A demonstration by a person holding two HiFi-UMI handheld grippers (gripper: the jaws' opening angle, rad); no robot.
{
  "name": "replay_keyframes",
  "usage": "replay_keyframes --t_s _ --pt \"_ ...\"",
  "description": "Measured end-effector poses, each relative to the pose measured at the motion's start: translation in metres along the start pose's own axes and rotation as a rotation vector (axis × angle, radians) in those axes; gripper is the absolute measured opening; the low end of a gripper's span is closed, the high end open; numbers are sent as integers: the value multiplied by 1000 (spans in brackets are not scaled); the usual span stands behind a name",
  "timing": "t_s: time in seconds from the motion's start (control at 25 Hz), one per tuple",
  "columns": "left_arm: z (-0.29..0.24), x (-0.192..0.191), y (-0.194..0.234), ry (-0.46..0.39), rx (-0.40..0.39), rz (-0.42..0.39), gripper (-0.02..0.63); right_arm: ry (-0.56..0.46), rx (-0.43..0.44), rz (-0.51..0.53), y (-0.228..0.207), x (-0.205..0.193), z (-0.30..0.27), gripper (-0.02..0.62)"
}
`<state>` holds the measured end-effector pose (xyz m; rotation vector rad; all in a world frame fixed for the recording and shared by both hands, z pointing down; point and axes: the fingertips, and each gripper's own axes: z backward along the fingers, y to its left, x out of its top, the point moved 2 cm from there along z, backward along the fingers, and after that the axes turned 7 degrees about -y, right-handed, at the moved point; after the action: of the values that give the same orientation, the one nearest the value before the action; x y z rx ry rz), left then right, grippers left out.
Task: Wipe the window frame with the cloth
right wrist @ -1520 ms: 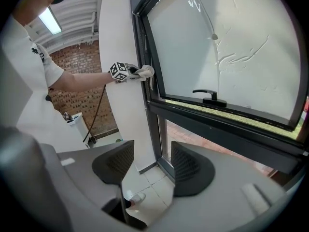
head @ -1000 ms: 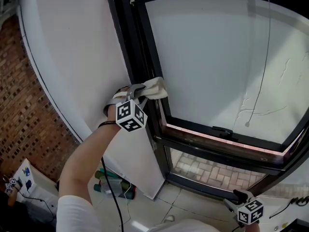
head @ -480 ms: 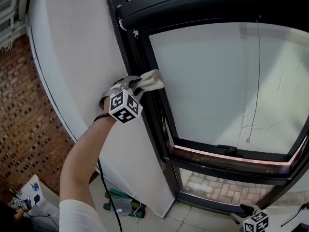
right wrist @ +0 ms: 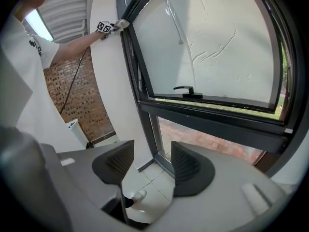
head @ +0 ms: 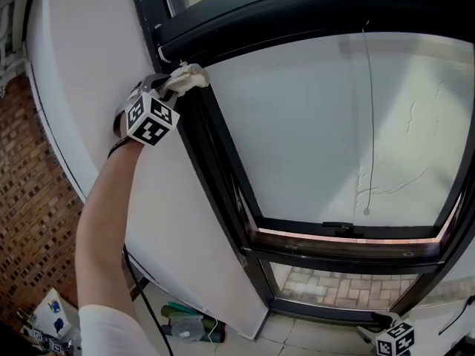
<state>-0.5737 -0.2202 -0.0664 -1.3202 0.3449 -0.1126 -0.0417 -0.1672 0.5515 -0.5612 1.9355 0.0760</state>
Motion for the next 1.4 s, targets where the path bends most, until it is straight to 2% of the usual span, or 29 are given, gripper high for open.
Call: replay_keyframes --t_s 0.12,0.36,0.64,0.84,0.92,1.08,1.4 --pt "-4 1 8 16 4 -40 135 -3 -6 -13 0 -4 1 242" --pt "1 1 2 20 19 -46 133 7 -23 -7 -12 -15 4 242" --pt "18 2 -12 8 43 -62 132 20 7 8 -6 -13 2 242" --pt "54 25 -34 -67 67 -41 130 5 18 30 -6 -3 2 242" --pt "68 37 -61 -110 49 -25 130 5 20 35 -4 -1 4 242" --pt "88 50 -143 -160 -40 10 130 19 25 59 -3 1 4 242" --pt "115 42 -327 -170 -210 22 130 39 60 103 16 11 -8 242"
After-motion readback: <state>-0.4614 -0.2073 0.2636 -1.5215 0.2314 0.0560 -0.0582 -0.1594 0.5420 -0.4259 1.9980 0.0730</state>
